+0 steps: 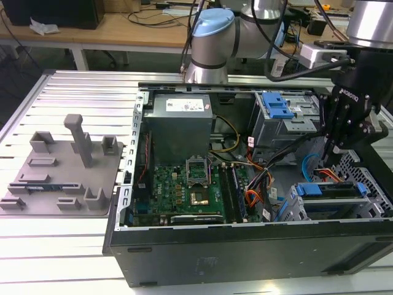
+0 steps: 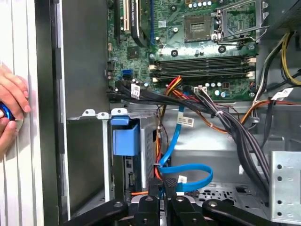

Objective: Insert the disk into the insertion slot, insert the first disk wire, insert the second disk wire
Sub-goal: 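Insert the second disk wire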

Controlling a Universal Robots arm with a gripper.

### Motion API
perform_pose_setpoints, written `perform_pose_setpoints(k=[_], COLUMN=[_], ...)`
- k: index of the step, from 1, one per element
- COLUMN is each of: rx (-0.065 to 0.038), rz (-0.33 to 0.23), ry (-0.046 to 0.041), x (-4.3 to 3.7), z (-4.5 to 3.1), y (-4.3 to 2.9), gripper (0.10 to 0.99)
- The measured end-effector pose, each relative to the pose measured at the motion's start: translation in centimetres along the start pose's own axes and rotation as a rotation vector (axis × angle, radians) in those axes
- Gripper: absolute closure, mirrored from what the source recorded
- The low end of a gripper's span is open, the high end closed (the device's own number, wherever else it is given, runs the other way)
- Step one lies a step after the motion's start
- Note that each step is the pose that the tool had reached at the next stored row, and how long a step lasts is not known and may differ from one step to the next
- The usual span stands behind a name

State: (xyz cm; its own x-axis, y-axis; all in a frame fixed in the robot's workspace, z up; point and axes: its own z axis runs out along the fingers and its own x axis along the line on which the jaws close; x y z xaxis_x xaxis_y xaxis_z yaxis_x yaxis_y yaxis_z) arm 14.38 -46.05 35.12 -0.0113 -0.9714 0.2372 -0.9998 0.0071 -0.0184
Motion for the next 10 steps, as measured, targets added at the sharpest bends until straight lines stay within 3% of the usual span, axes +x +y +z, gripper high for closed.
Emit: perform_pose_setpoints(k=[4, 10], rx=[-0.002, -0.005], rz=[0.005, 0.009], ry=[-0.0322, -0.0884], x=[0.62, 1.56], z=[0.16, 0.41], y=[0.00, -0.01], gripper=[0.925, 0.925])
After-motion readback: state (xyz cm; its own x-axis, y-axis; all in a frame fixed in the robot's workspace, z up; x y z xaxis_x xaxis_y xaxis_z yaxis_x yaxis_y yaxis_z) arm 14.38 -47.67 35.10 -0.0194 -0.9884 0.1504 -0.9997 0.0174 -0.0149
